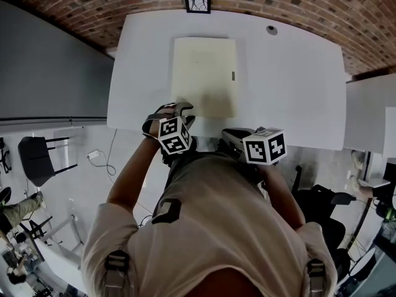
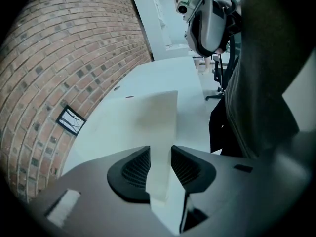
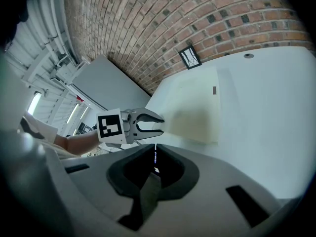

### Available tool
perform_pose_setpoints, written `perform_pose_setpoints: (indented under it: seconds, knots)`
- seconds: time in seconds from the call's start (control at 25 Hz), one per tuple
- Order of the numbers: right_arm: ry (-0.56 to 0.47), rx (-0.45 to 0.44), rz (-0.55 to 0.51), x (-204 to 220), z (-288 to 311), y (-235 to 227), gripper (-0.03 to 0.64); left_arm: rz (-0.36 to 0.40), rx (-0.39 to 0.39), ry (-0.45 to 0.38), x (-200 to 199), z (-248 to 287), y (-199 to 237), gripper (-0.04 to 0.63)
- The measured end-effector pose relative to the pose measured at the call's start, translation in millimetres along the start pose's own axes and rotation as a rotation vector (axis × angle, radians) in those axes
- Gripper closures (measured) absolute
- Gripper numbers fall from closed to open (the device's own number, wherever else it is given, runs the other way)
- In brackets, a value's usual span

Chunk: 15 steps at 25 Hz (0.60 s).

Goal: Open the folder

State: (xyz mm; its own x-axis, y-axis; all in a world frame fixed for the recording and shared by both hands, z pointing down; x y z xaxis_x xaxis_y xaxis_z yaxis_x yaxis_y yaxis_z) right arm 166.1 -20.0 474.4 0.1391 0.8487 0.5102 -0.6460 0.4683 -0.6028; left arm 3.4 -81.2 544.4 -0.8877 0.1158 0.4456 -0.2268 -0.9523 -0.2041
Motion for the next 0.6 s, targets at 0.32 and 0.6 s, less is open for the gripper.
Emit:
perform_pose_setpoints:
  seconds: [0.32,0.6]
  knots:
    - [-0.012,0.013,0.006,-6.2,0.6,0.0,0.611,-0.036,0.034,-0.030,0.2,2.1,4.3,0.471]
    - [-0.012,0.023,0.007,-8.7,6.4,2.7,0.611,-0.094,0.056,-0.080,6.7,1.2,4.6,0.472]
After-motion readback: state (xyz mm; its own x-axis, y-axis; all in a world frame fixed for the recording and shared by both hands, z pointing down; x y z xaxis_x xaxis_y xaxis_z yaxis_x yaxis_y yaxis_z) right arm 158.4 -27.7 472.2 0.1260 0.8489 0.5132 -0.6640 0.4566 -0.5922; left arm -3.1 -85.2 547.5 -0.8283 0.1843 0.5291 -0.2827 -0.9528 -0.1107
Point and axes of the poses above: the fingertips, and each gripper's own axes: z forward along the fingers, y to its left, x out of its underside, the point moved 7 cm from there along -z, backward along the fingers, and after that the axes turned 8 degrees about -z, right-handed, at the moved point
